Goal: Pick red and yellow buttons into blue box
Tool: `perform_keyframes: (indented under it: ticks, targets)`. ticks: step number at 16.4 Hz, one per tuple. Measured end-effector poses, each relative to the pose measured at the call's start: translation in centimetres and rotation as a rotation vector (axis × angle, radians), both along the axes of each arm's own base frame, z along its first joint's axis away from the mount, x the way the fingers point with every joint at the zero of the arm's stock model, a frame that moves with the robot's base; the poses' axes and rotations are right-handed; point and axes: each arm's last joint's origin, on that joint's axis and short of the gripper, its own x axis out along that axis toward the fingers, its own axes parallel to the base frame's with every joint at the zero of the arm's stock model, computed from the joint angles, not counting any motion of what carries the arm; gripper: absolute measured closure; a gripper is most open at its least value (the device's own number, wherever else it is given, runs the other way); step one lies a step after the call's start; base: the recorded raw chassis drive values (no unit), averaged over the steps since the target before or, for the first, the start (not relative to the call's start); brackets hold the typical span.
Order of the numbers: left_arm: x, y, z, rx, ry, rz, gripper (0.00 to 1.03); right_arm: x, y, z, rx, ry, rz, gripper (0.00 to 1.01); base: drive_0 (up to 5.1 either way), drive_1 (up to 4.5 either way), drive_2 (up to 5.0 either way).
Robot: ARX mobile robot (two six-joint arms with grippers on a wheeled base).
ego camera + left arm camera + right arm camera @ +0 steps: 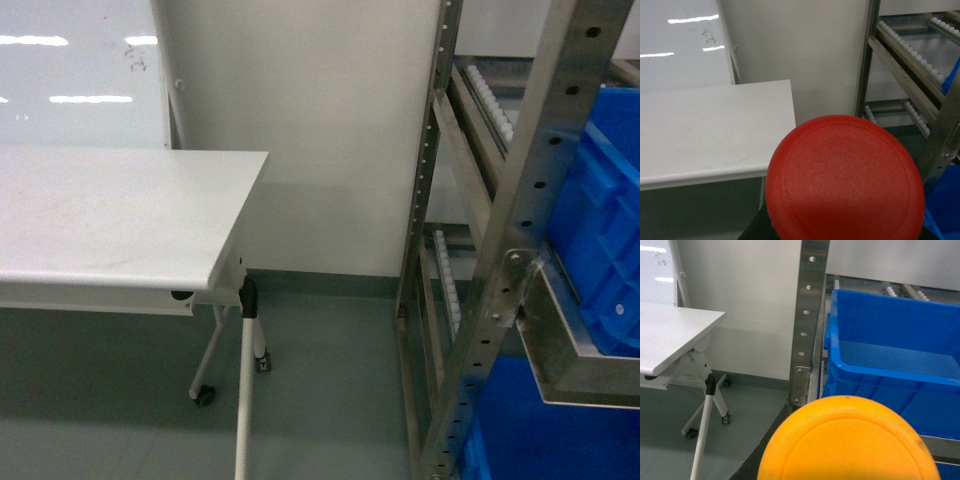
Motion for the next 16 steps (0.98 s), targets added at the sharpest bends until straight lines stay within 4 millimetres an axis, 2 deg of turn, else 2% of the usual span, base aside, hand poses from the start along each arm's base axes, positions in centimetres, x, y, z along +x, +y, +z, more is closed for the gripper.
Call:
perform_keyframes:
  ticks: [16]
  targets:
    - [-0.03, 0.01, 0.02, 0.0, -0.001, 0.0, 0.79, 0.0, 0.0, 0.0, 0.0, 0.0, 0.0, 0.75, 5.0, -2.38, -2.4]
